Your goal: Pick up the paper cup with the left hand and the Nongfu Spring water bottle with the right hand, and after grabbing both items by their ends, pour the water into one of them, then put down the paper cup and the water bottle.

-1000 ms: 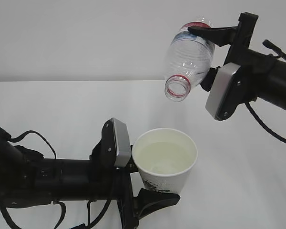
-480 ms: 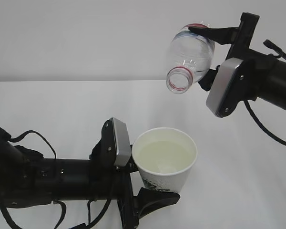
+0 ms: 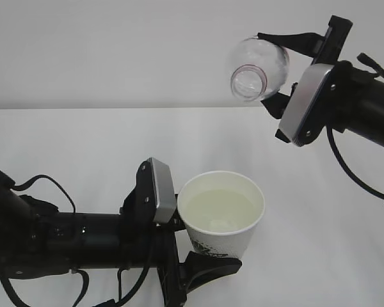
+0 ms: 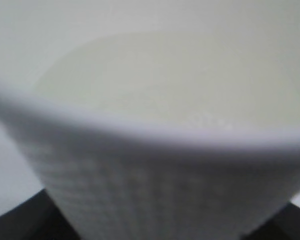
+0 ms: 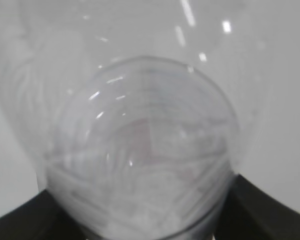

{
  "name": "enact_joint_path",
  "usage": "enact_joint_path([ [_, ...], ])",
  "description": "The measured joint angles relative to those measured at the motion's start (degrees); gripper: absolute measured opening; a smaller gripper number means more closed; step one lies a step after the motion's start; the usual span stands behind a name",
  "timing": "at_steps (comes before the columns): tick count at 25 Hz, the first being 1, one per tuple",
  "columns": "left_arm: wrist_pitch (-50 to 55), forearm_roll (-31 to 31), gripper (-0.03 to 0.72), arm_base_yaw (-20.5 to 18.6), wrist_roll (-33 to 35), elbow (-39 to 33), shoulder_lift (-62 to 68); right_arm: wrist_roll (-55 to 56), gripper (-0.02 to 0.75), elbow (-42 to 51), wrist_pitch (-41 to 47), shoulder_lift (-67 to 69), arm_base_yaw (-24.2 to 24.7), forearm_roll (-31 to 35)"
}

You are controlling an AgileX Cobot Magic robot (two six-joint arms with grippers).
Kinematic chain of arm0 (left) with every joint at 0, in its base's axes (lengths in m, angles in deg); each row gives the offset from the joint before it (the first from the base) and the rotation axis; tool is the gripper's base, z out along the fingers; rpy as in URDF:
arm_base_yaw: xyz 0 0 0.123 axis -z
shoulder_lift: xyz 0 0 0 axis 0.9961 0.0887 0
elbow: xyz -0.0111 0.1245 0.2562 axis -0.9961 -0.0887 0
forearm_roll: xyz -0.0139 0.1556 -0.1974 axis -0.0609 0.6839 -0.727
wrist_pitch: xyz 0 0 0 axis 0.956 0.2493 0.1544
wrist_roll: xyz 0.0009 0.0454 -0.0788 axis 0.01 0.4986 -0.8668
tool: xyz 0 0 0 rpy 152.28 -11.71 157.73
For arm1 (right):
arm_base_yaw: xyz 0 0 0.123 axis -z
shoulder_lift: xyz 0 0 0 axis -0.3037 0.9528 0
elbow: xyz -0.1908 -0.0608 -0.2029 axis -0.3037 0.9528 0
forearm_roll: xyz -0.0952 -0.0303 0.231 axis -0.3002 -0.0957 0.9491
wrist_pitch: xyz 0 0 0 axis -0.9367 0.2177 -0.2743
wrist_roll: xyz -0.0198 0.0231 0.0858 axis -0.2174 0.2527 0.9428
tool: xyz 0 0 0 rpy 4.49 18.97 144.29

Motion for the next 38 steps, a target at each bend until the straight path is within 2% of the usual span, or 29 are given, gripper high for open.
enact_joint_path([
  [14, 0.0, 0.0, 0.546, 0.0, 0.0, 0.0, 0.0, 9.39, 0.476, 0.0, 0.0, 0.0, 0.0, 0.75],
  [28, 0.0, 0.0, 0.546, 0.0, 0.0, 0.0, 0.0, 19.13, 0.476, 0.0, 0.0, 0.0, 0.0, 5.59],
  [38, 0.0, 0.0, 0.546, 0.0, 0.0, 0.0, 0.0, 26.12, 0.476, 0.0, 0.0, 0.0, 0.0, 6.63],
])
